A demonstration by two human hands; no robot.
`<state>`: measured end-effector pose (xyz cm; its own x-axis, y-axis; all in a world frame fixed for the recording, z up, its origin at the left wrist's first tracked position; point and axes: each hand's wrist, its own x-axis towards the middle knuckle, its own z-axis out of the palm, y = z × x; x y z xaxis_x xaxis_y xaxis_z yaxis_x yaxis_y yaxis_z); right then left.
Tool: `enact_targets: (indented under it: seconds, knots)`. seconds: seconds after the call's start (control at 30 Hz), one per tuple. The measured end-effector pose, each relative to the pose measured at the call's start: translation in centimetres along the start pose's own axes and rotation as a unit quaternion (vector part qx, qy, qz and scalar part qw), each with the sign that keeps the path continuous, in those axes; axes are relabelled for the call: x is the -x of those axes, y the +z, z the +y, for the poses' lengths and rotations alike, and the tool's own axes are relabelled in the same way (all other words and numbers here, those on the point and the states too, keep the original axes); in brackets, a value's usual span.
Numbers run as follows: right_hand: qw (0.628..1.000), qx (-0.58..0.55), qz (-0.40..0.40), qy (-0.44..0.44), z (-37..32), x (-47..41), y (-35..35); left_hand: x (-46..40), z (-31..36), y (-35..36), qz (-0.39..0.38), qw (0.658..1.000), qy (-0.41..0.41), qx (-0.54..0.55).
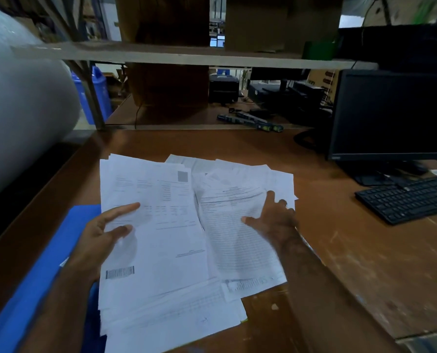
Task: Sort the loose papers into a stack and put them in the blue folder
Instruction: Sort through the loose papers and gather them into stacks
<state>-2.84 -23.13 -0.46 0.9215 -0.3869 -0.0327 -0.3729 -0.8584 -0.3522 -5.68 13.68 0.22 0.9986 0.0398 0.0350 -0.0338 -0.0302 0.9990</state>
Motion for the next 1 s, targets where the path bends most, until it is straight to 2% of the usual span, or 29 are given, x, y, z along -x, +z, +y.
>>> enact_targets:
  seconds: [0.1, 0.17, 0.27, 0.4, 0.53, 0.67, 0.8, 0.93, 1.0]
  knots:
    - [0.989, -0.14, -0.034, -0.017, 0.9, -1.0, -1.3, 0.3, 0.0, 0.0, 0.003, 1.0, 0.0, 0.002]
    - [0.978, -0.19, -0.046, -0.066, 1.8, -1.3, -2.1, 0.6, 0.2, -0.1, 0.009, 1.0, -0.007, 0.011]
    - [0.948, -0.282, 0.004, -0.145, 2.5, -0.5, -3.3, 0.8, 0.6, 0.0, 0.019, 1.0, -0.013, 0.015]
    - [0.91, -0.356, 0.059, -0.203, 1.9, 0.1, -5.5, 0.9, 0.7, 0.3, 0.017, 1.0, -0.01, 0.019]
    - [0.919, -0.327, 0.047, -0.213, 1.2, 1.2, -5.5, 0.7, -0.4, 0.6, -0.001, 1.0, -0.009, -0.008]
    - [0.942, -0.281, 0.113, -0.147, 2.2, 2.6, -3.1, 1.0, -1.9, 0.5, -0.012, 0.998, 0.002, -0.055]
    - [0.967, -0.218, 0.099, -0.086, 3.8, 2.1, -1.3, 0.9, -2.1, -0.2, -0.013, 0.997, -0.004, -0.07]
    - [0.979, -0.133, 0.104, -0.118, 4.3, 0.6, -2.7, 1.1, -1.9, -0.2, -0.02, 0.997, 0.0, -0.079]
    - [0.978, -0.024, 0.139, -0.152, 4.0, 0.0, -4.2, 1.0, -1.7, -0.1, -0.023, 0.997, 0.001, -0.08]
